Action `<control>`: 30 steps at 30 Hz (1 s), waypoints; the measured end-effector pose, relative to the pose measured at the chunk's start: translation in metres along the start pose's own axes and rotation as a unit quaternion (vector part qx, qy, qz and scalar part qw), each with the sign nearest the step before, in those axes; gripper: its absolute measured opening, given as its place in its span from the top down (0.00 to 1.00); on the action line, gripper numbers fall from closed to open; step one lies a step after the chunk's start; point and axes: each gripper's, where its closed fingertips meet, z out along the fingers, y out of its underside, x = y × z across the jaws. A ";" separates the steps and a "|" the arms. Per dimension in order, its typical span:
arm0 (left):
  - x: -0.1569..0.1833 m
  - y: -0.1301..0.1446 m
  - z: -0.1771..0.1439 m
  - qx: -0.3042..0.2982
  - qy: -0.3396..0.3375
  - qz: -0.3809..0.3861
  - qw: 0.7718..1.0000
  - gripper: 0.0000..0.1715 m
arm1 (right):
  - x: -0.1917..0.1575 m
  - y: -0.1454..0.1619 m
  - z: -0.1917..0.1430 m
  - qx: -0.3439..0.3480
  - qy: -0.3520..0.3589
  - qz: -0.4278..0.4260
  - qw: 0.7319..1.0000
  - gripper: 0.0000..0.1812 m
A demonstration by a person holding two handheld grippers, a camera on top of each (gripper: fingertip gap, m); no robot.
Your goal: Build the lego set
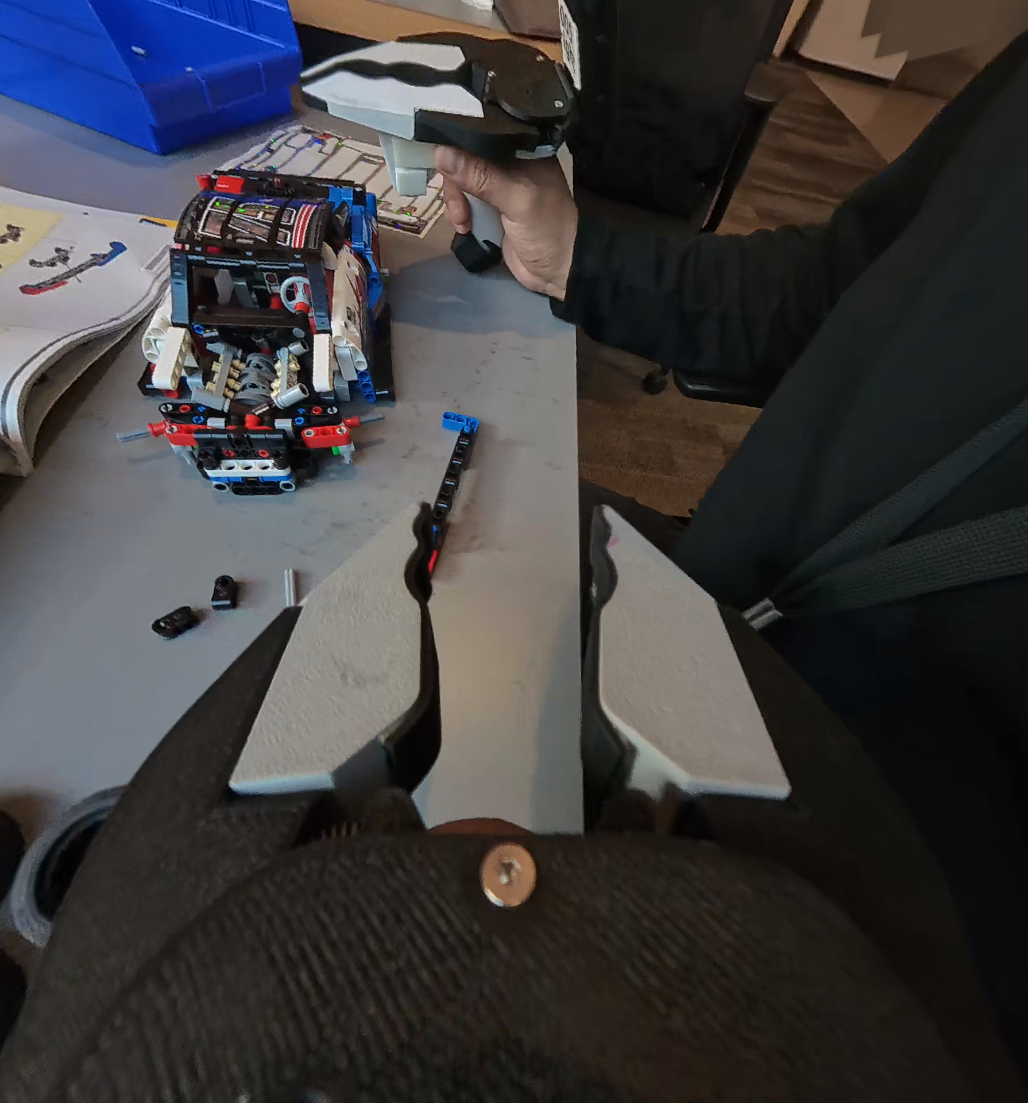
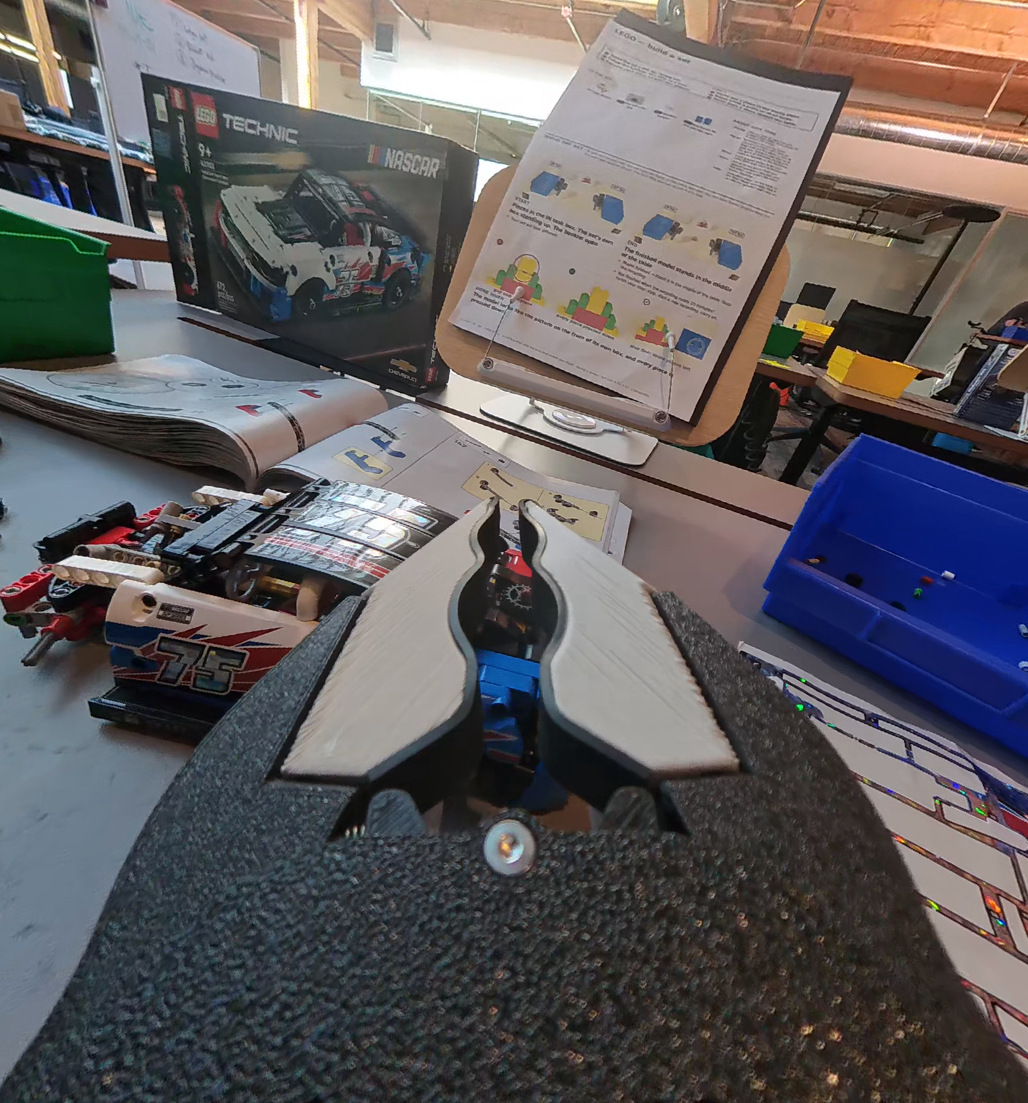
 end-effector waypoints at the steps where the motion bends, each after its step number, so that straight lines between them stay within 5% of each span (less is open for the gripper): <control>1: 0.002 0.002 -0.003 0.006 -0.005 -0.003 1.000 0.71 | -0.001 0.000 0.000 0.000 -0.001 -0.002 1.000 0.97; 10: -0.003 0.025 -0.008 0.008 -0.071 -0.020 0.997 0.65 | -0.009 0.000 0.003 -0.003 -0.014 -0.013 1.000 0.97; 18: -0.024 0.031 -0.017 0.031 -0.074 -0.029 0.996 0.70 | -0.007 0.004 0.006 -0.011 -0.017 -0.007 1.000 0.97; 30: -0.055 0.042 -0.027 -0.010 -0.118 0.017 0.993 0.73 | -0.003 0.007 0.008 -0.020 -0.006 -0.005 1.000 0.98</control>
